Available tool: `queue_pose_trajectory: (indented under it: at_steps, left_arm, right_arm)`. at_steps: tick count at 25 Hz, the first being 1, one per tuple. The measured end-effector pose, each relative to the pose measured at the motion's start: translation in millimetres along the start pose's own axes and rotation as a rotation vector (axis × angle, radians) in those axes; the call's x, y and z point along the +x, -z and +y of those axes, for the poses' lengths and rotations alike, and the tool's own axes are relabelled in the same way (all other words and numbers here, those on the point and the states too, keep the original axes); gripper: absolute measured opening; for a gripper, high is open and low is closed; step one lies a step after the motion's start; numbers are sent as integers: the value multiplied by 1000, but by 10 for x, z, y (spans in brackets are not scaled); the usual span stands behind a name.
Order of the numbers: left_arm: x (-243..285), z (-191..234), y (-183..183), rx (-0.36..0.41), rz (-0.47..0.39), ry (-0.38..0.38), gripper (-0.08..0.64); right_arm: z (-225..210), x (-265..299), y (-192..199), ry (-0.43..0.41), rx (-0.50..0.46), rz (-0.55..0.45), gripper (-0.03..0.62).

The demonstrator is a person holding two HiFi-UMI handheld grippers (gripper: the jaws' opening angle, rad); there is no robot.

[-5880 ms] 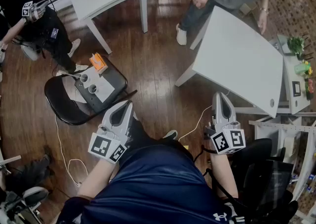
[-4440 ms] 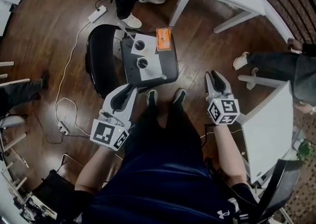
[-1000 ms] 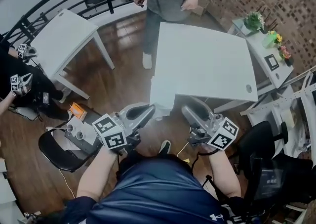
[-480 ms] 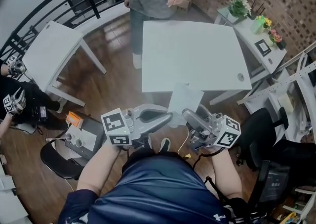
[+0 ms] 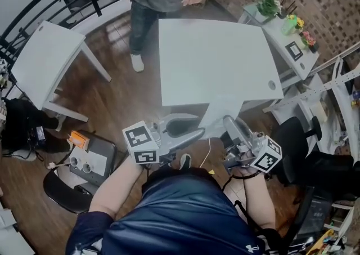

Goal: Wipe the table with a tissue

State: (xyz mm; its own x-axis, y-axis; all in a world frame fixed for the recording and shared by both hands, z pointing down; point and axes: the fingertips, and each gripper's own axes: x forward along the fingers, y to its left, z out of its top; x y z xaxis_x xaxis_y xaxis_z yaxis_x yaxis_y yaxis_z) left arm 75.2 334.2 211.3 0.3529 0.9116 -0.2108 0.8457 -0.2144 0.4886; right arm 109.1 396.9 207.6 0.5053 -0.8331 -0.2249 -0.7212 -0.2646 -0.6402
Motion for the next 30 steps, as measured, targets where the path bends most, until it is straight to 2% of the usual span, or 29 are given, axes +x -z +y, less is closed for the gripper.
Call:
queue_pose_trajectory:
  at_steps: [5,9,12,15,19,21,22,24,26,28,30]
  left_arm:
    - [-275,375,82,-12,-15,-134,126]
    - [-232,561,99,-3,-18,-212,126]
    - [-57,621,98,4,-6,-230,126]
    - [299,585,146,-2,39,-189,170]
    - [1019,621,417,-43,135,-61,331]
    - [1347,592,459,-80,156,-1,338]
    - [1496,552,446,-89,161,22,309]
    - [1759,488,398,-87,145,45,154]
    - [1966,502,350,-75,109,25,10]
    - [2120,559,335,-42,100,-20,8]
    - [2243,608,341,-6,111,-54,7]
  right_arm:
    - [-246,-159,-89,128,3,-98,11]
    - [-419,-313,-298,139,18,-150,11]
    - [-620,-472,-451,143,-12,-148,11]
    - [-668,-527,-524,28,-1,-97,11]
    - [-638,-582,-742,-196,-7,-3,11]
    - [-682,-664,-891,-269,0,20,11]
    - [-737,-713,-960,-287,7,29,11]
    - [-895,-815,-1078,-298,23,47,11]
    - [-1078,-900,-1174,-291,44,58,11]
    - [-1265,-952,-1246,-263,63,65,11]
    - [-1495,-971,-1300,-195,76,72,12]
